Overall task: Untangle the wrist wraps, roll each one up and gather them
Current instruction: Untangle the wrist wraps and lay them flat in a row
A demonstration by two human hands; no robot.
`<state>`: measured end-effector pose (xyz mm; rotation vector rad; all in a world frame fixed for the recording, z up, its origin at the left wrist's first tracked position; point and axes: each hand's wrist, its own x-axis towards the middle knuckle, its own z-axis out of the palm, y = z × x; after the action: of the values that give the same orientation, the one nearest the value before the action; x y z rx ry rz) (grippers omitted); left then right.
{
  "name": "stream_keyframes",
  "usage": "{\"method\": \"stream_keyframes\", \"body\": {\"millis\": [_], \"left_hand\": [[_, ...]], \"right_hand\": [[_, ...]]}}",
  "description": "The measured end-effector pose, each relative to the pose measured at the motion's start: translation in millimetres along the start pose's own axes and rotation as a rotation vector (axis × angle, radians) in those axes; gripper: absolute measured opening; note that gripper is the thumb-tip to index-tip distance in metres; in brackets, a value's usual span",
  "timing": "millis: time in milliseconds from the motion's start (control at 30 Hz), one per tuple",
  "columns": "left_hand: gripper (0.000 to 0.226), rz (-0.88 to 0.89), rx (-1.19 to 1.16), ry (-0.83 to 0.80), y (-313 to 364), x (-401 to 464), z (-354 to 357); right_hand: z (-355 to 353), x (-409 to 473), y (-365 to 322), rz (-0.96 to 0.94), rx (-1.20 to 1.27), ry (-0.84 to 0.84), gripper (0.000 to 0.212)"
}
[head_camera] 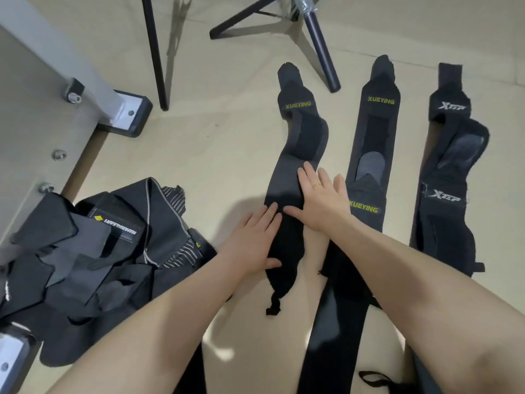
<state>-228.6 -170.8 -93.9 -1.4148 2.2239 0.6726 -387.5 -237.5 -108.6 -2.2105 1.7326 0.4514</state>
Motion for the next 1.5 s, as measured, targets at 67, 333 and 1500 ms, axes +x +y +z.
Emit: {"method": "stream_keyframes", "body": {"millis": [67,333,1500], "left_hand": [[0.099,-0.007,0.004,0.015,1.9,9.9,-3.8],[0.104,-0.012,-0.034,-0.009,4.8,9.3,-1.5],[0.066,-0.676,-0.191,0.486,-177.8,-178.5,14.9]], "right_hand": [[-5.0,5.9,4.1,0.044,0.018,-0.010,0.088],[5.2,-34.3,-16.8,-0.268,0.082,0.169,0.034],[-26.3,-144.9,-217.4,-0.204,0.033,-0.140,0.032]]}}
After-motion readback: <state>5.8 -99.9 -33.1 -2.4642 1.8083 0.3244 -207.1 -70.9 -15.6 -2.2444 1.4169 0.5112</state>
